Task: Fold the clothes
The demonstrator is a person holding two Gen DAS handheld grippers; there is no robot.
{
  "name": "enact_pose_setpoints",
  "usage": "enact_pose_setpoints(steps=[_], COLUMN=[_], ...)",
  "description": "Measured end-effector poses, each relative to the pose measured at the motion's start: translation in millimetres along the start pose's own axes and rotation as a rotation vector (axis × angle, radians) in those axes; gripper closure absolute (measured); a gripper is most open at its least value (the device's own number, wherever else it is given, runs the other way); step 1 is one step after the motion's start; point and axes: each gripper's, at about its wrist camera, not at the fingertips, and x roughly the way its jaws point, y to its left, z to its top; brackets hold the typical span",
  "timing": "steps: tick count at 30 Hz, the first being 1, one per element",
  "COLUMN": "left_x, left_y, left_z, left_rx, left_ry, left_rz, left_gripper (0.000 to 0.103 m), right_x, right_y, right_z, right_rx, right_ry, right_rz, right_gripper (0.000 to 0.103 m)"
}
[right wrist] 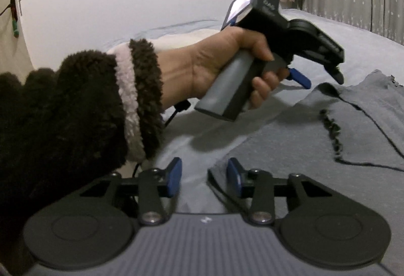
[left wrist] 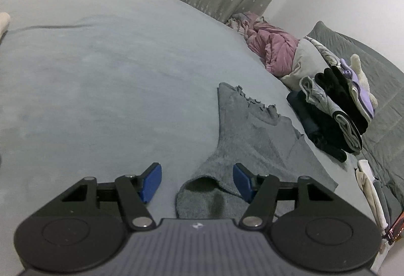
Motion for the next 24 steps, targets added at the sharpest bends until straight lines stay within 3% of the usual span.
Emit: enact_pose_setpoints(steps=[1, 2, 3, 6, 14, 24], left_x=[1.5, 3.3, 5.1, 0.7, -14.1, 28.5], left_y=[-1.2, -1.5, -1.6, -8.7, -34.5, -84.3], left_z=[-0.4, -0.4, -0.4, 0.8, 6.8, -4.9], left_rx=[-0.003, -0.011, -0.021, -0.016, -0.006, 0.021], left_ry=[0.000, 0.012, 0.029, 0.006, -0.058, -0.004], left_rz=[-0.002, -0.007, -0.011, 0.011, -0.017, -0.097], left_gripper=[0.064, 0.090, 0.095, 0.098, 0.099, 0.098], right_x=[3.0, 1.2, -3.0, -17.5, -68.0, -92.8], right_y=[0.5, -0.7, -2.7, -9.1, -41.0, -82.3], right_z=[-0.1, 0.5, 1.5, 4.5, -1.8, -36.0], right_rx=[-0.001, 0.011, 0.029, 0.081, 0.250, 0.559], right_ry=[0.001, -0.005, -0.014, -0.049, -0.134, -0.076], right_rz=[-0.024, -0.031, -0.027, -0.023, -0.052, 0.021], right_gripper=[0.090, 0.093, 0.095, 0.097, 0.097, 0.097])
